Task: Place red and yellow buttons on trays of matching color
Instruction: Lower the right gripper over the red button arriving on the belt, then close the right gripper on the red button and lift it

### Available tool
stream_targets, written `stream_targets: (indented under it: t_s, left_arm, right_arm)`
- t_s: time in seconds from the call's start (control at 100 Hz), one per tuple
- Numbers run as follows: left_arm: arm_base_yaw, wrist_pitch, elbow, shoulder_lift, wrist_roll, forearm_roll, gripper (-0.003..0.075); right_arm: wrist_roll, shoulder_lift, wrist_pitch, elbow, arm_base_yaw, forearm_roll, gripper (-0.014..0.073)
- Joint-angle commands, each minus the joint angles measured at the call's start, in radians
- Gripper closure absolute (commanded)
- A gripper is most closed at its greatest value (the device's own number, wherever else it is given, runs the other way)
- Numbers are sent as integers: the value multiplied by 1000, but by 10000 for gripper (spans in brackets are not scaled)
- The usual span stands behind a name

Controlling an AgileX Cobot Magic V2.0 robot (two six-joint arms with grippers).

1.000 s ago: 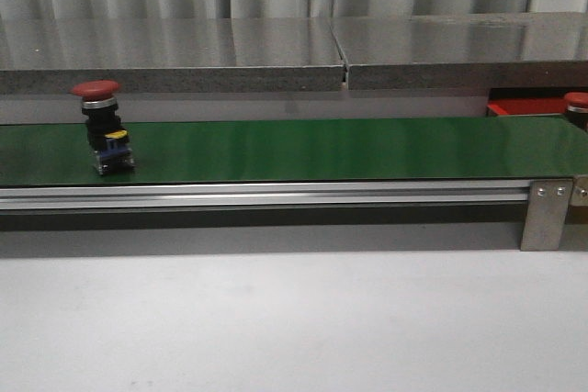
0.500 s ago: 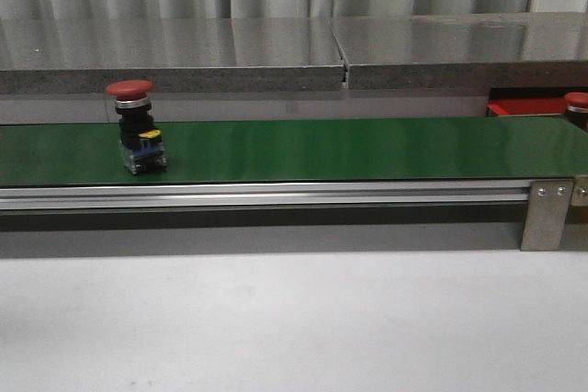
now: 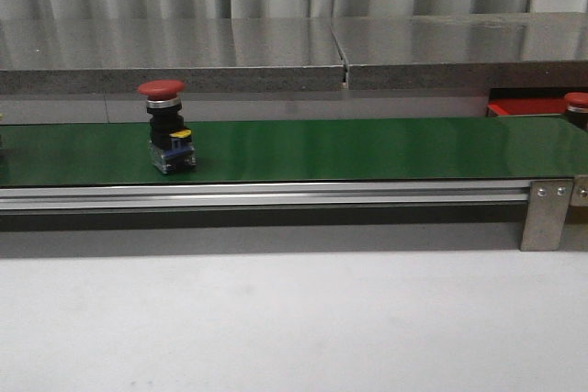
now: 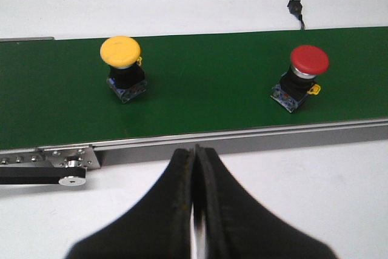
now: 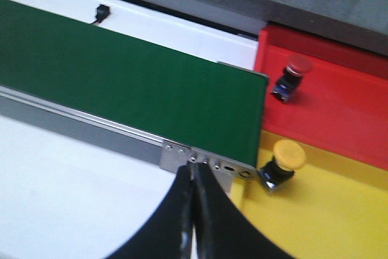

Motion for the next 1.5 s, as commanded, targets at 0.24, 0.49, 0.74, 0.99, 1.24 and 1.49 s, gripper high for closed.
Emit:
stream_targets:
  t_s: [0.24,0.49,0.74,0.99,1.24,1.49]
  left_arm:
    - [-10,-67,120,-264,-1,-23,739]
    - [-10,-65,127,-325,-1,-23,739]
    - [-10,-67,127,-324,-1,-23,739]
    - [-10,-67,127,-324,-1,-23,739]
    - [-10,-67,127,-324,-1,-23,739]
    - [-10,-67,127,-324,-1,-23,739]
  right_arm:
    - [-4,344,-27,-277,204,15,624]
    - [-4,623,70,-472,328,15,67]
    - [-4,856,130,-647,439,15,-38]
    - [-12,1051,147,-801,513,15,-38]
    - [-12,1207,106,-931,532,15,-38]
    - [-12,1287,34,-977,532,16,-18]
